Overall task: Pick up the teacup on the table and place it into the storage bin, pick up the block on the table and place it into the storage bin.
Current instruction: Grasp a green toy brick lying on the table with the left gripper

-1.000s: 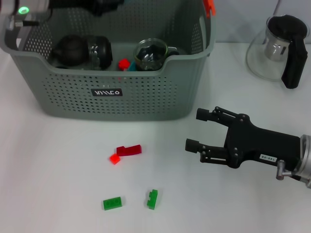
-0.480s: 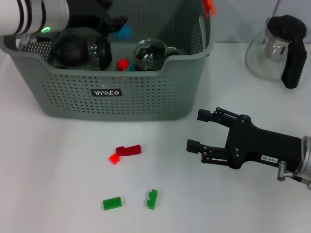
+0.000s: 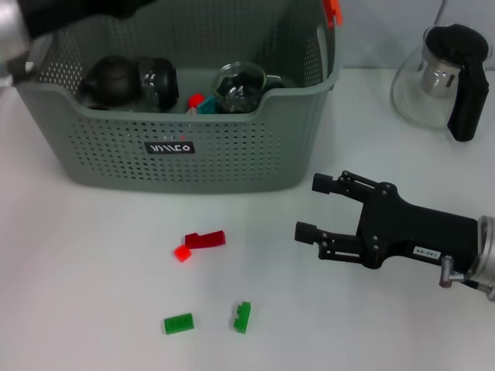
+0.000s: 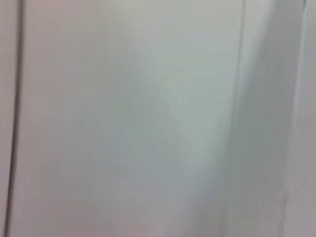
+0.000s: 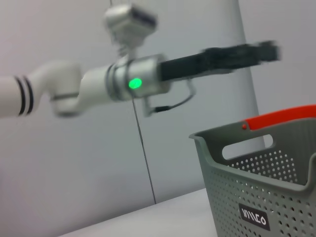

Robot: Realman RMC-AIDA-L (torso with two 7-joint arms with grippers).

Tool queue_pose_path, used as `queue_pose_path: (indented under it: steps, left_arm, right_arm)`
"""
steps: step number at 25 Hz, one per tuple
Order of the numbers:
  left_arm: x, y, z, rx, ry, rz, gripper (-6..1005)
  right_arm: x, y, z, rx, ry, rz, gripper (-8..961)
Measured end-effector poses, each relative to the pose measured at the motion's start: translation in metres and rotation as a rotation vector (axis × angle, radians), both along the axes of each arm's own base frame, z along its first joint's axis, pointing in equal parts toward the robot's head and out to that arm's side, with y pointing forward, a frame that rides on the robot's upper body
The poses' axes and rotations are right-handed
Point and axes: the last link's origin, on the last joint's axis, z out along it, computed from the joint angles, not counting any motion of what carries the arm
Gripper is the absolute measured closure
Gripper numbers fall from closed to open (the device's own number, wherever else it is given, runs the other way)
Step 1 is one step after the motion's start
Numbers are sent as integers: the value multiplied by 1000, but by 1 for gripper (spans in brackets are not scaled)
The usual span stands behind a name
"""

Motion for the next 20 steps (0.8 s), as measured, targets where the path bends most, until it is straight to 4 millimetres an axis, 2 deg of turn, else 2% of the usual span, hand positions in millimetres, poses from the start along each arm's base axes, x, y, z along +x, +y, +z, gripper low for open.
queue_pose_path:
  steps: [2,3,4,5,8,12,16,20]
  left_arm:
    - [-23,-20,2,-9,-112,-56,381]
    - [-23,-20,2,-9,-112,-56,382]
    - [-34,-30,0,-18,-147,-76,383]
    - [-57,-52,-7,-17,-176,-110,384]
    - [-78,-78,-22,2,-130,-124,387]
    - [-100,-116,-49,-14,-24,-129,389]
    - [-115,-144,-67,-55,65,-133,390]
    - [-125,-160,-81,-109,180,-160,392]
  right_arm:
    - [0,0,0,0,1,1,43]
    - [-1,0,0,-1,1,2,43]
    - [-1,0,0,-1,2,2,43]
    - [-1,0,0,0,3,2,43]
    - [-1,0,0,2,8,-2,43]
    - [-1,0,0,2,12,-6,44]
    - [0,0,0,3,12,-8,43]
    - [-1,1,1,-3,14,-15,43]
